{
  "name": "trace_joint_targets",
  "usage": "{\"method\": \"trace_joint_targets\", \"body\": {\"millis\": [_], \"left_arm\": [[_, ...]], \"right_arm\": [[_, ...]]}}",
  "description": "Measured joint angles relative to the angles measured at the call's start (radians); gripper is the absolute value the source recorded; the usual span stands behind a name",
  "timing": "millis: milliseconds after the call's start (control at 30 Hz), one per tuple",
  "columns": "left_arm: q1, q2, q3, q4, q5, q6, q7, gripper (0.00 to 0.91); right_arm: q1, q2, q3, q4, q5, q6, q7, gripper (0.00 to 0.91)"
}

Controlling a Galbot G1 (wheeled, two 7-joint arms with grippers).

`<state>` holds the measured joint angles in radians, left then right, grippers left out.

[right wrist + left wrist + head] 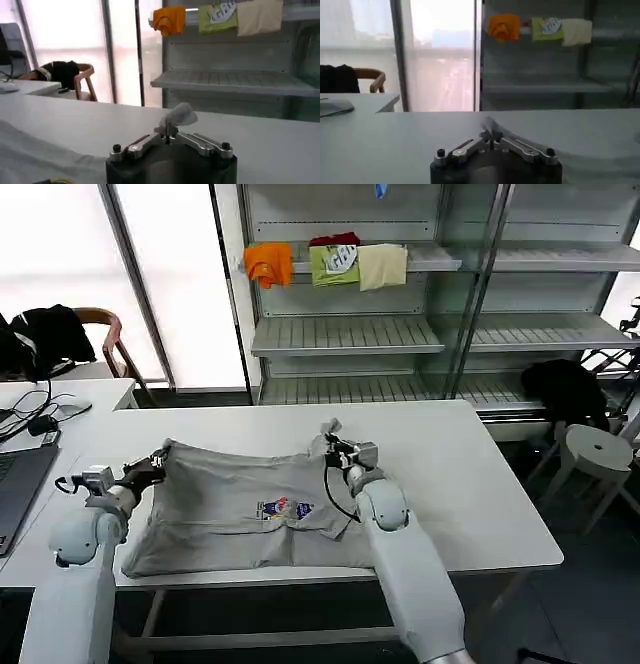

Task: Fold and organize the clothes.

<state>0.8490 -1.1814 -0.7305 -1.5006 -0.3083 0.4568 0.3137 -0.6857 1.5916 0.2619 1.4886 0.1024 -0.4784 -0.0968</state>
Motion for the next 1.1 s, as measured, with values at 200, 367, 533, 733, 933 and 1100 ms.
{"method": "trace_joint_targets", "body": {"millis": [200,367,533,733,933,1100], "left_arm": [[0.061,0.016,-0.019,-0.055,-0.059,-0.007,0.010,0.000],[0.112,0.031,-0.036,-0.087,-0.097,-0.015,0.020,0.000],[0.163,0.039,-0.053,-0.110,-0.121,-0.025,0.036,0.000],[0.220,0.047,-0.074,-0.135,-0.130,-0.035,0.063,0.000],[0.268,0.049,-0.085,-0.144,-0.128,-0.047,0.085,0.071],[0.298,0.047,-0.088,-0.155,-0.110,-0.053,0.087,0.907]], "right_arm": [[-0.085,-0.069,0.009,0.143,0.007,-0.047,0.007,0.000],[-0.160,-0.109,0.022,0.243,0.010,-0.066,0.005,0.000],[-0.231,-0.126,0.034,0.319,0.007,-0.077,-0.003,0.000],[-0.311,-0.133,0.046,0.379,-0.010,-0.079,-0.021,0.000],[-0.375,-0.136,0.046,0.409,-0.038,-0.083,-0.031,0.907],[-0.416,-0.131,0.052,0.421,-0.077,-0.087,-0.022,0.907]]}}
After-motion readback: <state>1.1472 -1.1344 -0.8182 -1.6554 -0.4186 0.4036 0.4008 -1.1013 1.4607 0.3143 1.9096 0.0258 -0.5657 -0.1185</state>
